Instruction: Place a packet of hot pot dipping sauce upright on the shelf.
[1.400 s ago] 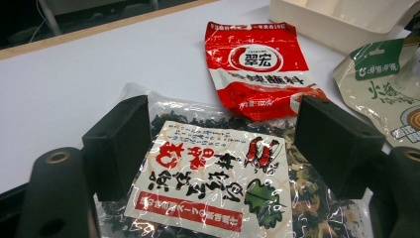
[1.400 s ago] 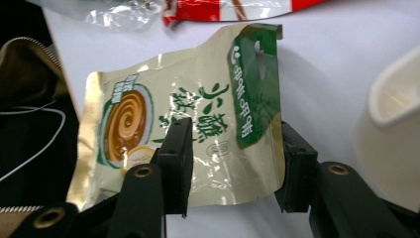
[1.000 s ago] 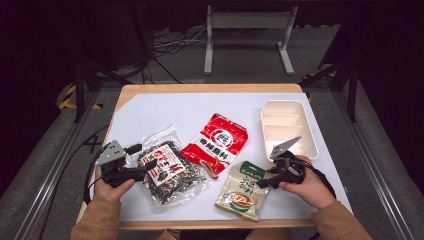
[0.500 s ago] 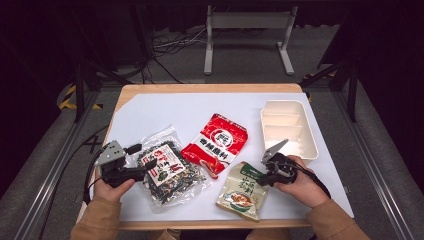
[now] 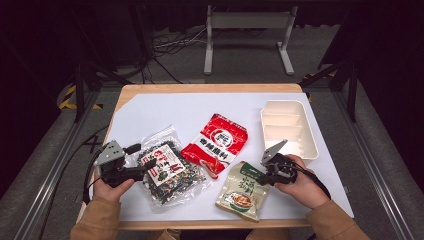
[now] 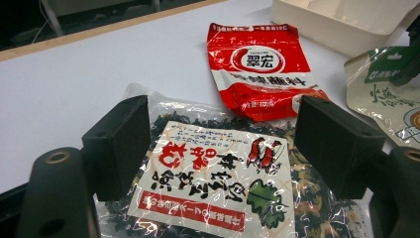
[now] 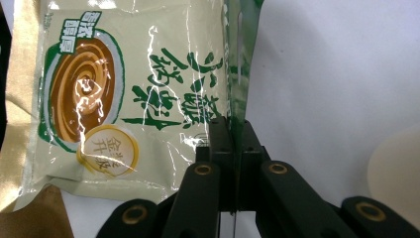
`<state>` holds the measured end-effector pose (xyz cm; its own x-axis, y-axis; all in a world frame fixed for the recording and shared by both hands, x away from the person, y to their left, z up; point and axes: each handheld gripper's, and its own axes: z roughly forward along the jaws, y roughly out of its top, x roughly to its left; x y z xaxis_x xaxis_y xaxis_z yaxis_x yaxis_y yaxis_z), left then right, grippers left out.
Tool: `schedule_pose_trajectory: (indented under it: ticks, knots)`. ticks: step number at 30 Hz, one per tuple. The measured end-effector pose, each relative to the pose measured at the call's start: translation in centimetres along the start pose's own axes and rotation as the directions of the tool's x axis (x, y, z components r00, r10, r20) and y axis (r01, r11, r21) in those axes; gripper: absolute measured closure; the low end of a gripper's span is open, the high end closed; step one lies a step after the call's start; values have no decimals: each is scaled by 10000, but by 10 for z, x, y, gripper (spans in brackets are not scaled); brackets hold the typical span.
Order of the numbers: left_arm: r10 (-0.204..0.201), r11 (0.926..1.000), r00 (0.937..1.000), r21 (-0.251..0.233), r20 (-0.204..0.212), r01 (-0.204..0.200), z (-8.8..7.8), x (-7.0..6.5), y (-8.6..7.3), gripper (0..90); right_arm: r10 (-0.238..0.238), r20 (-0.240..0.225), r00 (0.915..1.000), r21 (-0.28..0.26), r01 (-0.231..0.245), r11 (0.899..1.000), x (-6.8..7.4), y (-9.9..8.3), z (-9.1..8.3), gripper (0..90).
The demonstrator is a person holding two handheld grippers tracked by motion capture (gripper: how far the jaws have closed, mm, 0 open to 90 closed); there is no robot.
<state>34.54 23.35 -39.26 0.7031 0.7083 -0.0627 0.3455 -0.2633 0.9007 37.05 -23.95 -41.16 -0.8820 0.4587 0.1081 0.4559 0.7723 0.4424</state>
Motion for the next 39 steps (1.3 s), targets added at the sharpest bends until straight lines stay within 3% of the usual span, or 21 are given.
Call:
schedule_pose_trajectory:
  ticks: [8,14,23,31,39]
  knots:
    - [-33,10000,10000,15,40,33,0,0,0,230,25,-149,9999,87,-24,10000,3,4,-11,894]
    - [-3,10000,10000,44,14,3,1,1,0,229,15,-449,9990,-79,-19,10000,8,6,-31,895]
    - [-133,9999,9999,-6,42,133,1,2,0,229,-379,-654,9971,-329,358,9988,22,14,-51,896]
    - [-87,10000,10000,-11,18,87,0,3,0,229,-986,-522,9938,-637,953,9934,36,24,-73,896]
    - [-66,10000,10000,29,6,66,1,3,0,229,-1249,-509,9909,-949,1197,9883,40,29,-86,896]
